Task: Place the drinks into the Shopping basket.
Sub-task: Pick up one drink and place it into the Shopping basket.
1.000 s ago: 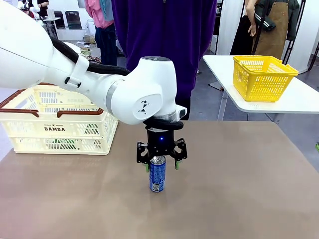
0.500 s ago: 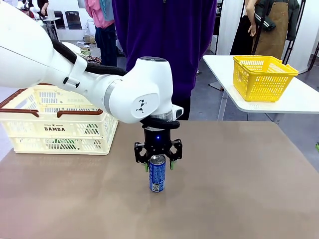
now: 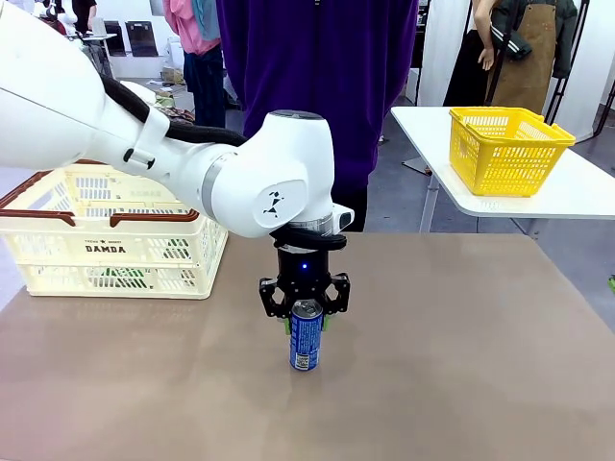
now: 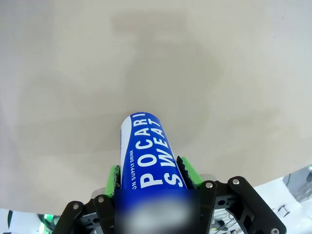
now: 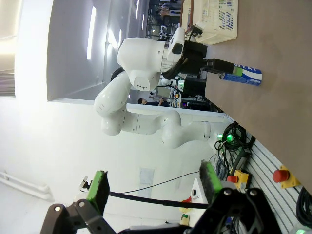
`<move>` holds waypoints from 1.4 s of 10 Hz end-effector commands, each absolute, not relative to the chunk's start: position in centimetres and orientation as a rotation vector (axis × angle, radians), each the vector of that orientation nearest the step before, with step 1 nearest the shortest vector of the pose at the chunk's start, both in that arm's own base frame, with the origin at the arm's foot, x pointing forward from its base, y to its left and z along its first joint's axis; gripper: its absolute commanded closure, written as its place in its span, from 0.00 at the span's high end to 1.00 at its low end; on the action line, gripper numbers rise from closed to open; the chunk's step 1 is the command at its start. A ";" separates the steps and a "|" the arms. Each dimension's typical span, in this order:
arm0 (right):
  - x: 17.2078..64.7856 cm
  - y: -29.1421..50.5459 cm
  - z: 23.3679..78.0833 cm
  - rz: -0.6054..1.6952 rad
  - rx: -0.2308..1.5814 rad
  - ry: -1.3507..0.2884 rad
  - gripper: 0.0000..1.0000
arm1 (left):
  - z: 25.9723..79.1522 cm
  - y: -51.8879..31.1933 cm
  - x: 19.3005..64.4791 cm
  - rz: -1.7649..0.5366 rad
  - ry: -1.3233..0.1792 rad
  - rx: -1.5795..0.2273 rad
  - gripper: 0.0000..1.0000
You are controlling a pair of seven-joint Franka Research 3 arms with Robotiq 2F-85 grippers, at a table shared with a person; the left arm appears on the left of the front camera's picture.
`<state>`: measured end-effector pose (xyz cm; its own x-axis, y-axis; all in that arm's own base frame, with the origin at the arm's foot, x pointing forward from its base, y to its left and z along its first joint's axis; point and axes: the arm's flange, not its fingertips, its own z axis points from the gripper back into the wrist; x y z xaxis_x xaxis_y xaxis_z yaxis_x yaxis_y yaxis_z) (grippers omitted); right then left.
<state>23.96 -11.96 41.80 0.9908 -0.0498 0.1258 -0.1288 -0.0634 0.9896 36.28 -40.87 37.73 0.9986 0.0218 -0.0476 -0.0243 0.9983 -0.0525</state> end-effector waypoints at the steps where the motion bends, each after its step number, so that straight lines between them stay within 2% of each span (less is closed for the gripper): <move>1: 24.2 -12.0 42.1 0.074 1.650 -0.154 1.00 | 37.9 -41.2 36.3 0.006 0.050 -0.035 0.00; 2: 24.2 -12.0 42.1 0.074 1.650 -0.154 1.00 | 39.1 -40.9 36.0 -0.006 0.034 -0.044 0.00; 3: 24.2 -12.0 42.1 0.074 1.650 -0.154 1.00 | 42.7 -39.9 35.1 -0.035 -0.012 -0.053 0.00; 6: 24.2 -12.0 42.1 0.074 1.650 -0.154 1.00 | 56.3 -35.1 31.4 -0.175 -0.085 -0.180 0.00; 8: 24.2 -12.0 42.1 0.074 1.650 -0.154 1.00 | 61.5 -34.2 29.7 -0.059 -0.197 -0.172 0.00; 9: 24.2 -12.0 42.1 0.074 1.650 -0.154 1.00 | 62.1 -34.5 29.0 0.022 -0.222 -0.159 0.00; 10: 24.2 -12.0 42.1 0.074 1.650 -0.154 1.00 | 61.2 -34.7 29.2 -0.109 -0.177 -0.177 0.00; 14: 24.2 -12.0 42.1 0.074 1.650 -0.154 1.00 | 61.2 -34.7 29.2 -0.109 -0.177 -0.177 0.00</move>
<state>23.97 -11.97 41.79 0.9908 -0.0498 0.1255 -0.1285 -0.0634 0.9897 29.30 -35.35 60.29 0.9822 -0.0827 0.1688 0.1075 0.9838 -0.1434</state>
